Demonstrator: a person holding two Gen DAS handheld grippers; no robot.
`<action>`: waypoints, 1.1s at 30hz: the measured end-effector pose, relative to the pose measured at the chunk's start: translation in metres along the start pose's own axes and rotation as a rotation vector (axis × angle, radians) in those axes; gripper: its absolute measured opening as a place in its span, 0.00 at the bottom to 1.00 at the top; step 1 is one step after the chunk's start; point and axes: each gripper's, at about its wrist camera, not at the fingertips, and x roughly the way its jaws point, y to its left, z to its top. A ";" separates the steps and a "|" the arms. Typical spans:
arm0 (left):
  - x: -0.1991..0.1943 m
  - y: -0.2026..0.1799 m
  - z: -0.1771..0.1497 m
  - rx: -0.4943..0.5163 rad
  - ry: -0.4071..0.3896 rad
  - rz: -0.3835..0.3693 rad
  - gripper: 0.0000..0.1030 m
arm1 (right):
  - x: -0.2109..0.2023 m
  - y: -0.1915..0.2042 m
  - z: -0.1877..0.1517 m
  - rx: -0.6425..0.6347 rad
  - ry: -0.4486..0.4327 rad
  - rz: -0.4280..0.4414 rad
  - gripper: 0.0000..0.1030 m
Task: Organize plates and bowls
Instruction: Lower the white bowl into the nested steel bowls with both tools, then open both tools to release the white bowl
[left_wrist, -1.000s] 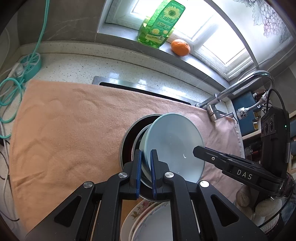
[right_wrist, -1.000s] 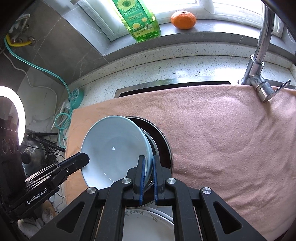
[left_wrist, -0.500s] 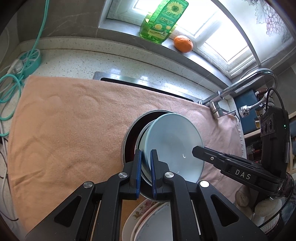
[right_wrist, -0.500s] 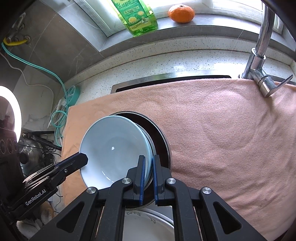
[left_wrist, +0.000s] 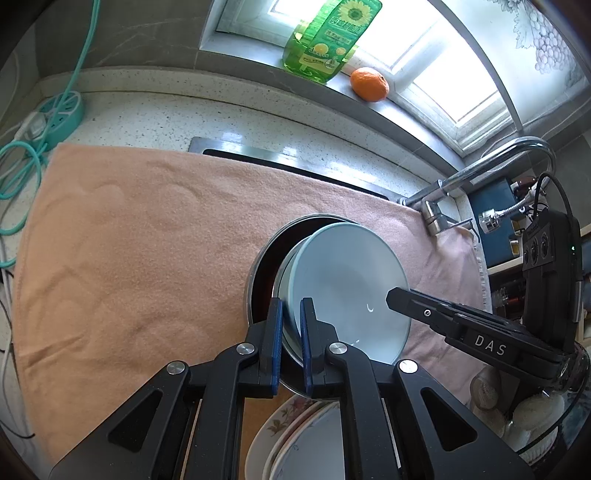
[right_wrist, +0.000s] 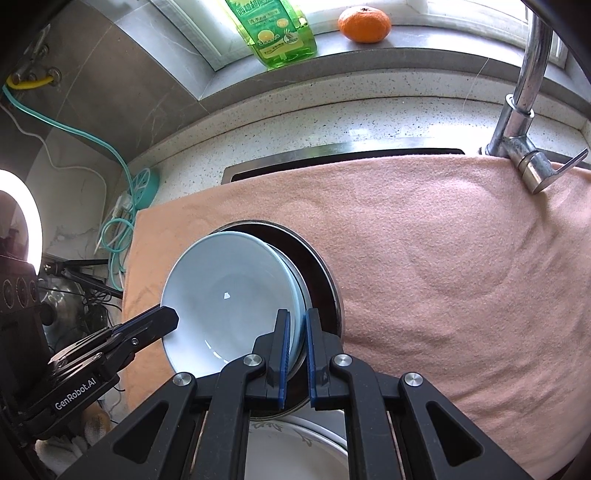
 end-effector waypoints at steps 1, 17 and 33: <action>0.000 0.000 0.000 0.000 0.000 0.003 0.07 | 0.000 0.001 0.000 -0.001 -0.001 -0.002 0.10; -0.029 0.014 -0.004 -0.014 -0.066 0.028 0.08 | -0.027 0.001 -0.007 -0.035 -0.086 0.016 0.19; -0.050 0.037 -0.027 -0.115 -0.136 0.021 0.08 | -0.061 -0.027 -0.031 -0.008 -0.254 0.027 0.25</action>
